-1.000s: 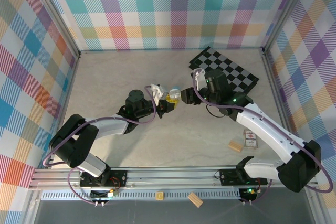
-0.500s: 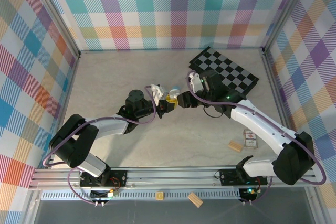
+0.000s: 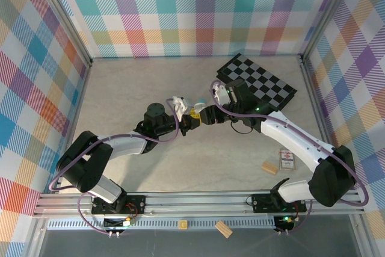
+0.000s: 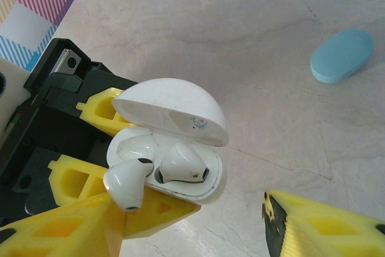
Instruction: Insert wireless bluetooth earbuds into charging case
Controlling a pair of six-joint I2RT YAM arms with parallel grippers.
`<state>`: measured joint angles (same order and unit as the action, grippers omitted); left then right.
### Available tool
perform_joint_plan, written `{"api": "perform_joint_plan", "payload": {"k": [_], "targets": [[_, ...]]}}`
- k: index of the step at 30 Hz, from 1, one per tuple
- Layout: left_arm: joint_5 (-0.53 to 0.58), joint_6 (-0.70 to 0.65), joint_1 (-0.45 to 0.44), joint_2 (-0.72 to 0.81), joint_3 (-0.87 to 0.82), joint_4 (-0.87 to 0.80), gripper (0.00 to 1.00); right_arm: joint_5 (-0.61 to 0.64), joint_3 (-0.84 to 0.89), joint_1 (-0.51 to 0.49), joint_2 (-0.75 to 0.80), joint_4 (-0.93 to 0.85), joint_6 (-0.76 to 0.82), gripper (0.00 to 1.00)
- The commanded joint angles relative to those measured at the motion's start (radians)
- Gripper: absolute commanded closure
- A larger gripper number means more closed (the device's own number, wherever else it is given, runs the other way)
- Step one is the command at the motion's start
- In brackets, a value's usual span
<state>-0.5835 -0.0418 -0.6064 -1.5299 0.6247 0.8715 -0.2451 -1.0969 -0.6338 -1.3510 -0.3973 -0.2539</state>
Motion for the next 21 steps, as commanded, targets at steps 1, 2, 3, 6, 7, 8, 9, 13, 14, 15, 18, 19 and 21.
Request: {"api": "perform_joint_plan", "payload": {"k": [1,2,3,6,7,8,9,13,14,15,18,19,21], "targets": [[-0.018,-0.011,-0.003,0.019,0.0,0.067,0.84,0.018,0.027,0.01,0.067,0.008,0.014,0.38],[-0.019,-0.012,-0.003,0.018,0.0,0.067,0.84,0.018,0.038,0.019,0.081,0.012,0.011,0.38],[-0.019,-0.011,-0.003,0.017,0.001,0.069,0.84,0.018,0.049,0.03,0.096,0.015,0.006,0.38],[-0.024,-0.011,-0.003,0.014,0.005,0.069,0.84,0.024,0.061,0.051,0.113,0.031,-0.022,0.38],[-0.025,-0.012,-0.003,0.013,0.007,0.069,0.84,0.025,0.058,0.054,0.11,0.034,-0.029,0.38],[-0.027,-0.012,-0.003,0.011,0.007,0.068,0.84,0.027,0.054,0.054,0.106,0.039,-0.036,0.38],[-0.029,-0.012,-0.003,0.011,0.007,0.07,0.84,0.029,0.047,0.054,0.096,0.042,-0.045,0.38],[-0.033,-0.008,-0.003,0.012,0.004,0.077,0.84,0.017,0.022,0.054,0.061,0.052,-0.052,0.39],[-0.033,-0.007,-0.003,0.014,0.002,0.077,0.84,0.011,0.012,0.053,0.05,0.05,-0.048,0.39],[-0.03,-0.007,-0.003,0.017,0.0,0.077,0.84,-0.001,0.005,0.054,0.041,0.044,-0.045,0.38],[-0.025,-0.007,-0.003,0.022,-0.003,0.072,0.84,-0.043,-0.003,0.053,0.023,0.044,-0.036,0.38],[-0.026,-0.007,-0.003,0.022,-0.003,0.07,0.84,-0.054,-0.004,0.052,0.021,0.045,-0.035,0.38],[-0.028,-0.008,-0.003,0.017,-0.004,0.07,0.84,-0.06,-0.004,0.051,0.015,0.048,-0.036,0.37]]}}
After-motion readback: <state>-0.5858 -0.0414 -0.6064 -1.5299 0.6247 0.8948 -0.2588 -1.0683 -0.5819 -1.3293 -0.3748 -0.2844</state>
